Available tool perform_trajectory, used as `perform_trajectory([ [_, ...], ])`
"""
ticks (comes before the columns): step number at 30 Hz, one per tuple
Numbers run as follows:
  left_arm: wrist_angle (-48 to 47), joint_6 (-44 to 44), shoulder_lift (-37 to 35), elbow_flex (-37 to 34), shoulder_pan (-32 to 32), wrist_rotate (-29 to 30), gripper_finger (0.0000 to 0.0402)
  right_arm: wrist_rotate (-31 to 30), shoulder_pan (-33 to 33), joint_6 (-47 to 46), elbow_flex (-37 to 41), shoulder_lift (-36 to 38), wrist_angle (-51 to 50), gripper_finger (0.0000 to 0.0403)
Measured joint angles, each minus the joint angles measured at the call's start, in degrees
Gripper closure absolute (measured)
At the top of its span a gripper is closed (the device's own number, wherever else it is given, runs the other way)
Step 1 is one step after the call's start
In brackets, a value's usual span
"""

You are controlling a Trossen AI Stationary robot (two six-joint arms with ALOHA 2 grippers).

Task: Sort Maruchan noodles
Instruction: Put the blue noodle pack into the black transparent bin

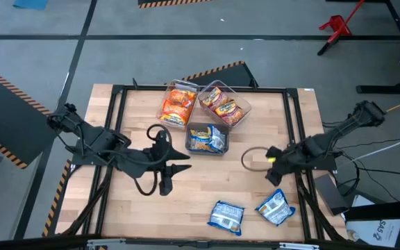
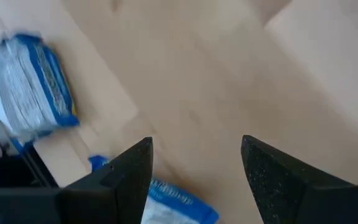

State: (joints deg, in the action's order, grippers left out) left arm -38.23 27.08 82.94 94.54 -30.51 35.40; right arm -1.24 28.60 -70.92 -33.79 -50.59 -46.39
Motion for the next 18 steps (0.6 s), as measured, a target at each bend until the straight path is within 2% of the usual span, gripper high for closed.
perform_trajectory([
  [4, 0.45, 2.82, -0.02, -2.58, -0.36, 0.00, 0.0282, 2.63, 5.96, -3.17, 0.57, -2.78, -0.19, 0.0173],
  [11, 2.00, 3.95, 0.00, -4.81, -0.80, -0.07, 0.0282, 11.29, 13.31, -15.92, 0.51, -5.41, -1.18, 0.0170],
  [14, 1.80, 3.91, -0.02, -4.81, -1.00, -0.07, 0.0282, 10.04, 16.80, -22.17, 0.51, -6.05, -0.13, 0.0149],
  [18, 1.23, 3.90, -0.02, -4.83, -1.34, -0.15, 0.0282, 7.18, 20.41, -28.58, 0.62, -6.99, 0.36, 0.0102],
])
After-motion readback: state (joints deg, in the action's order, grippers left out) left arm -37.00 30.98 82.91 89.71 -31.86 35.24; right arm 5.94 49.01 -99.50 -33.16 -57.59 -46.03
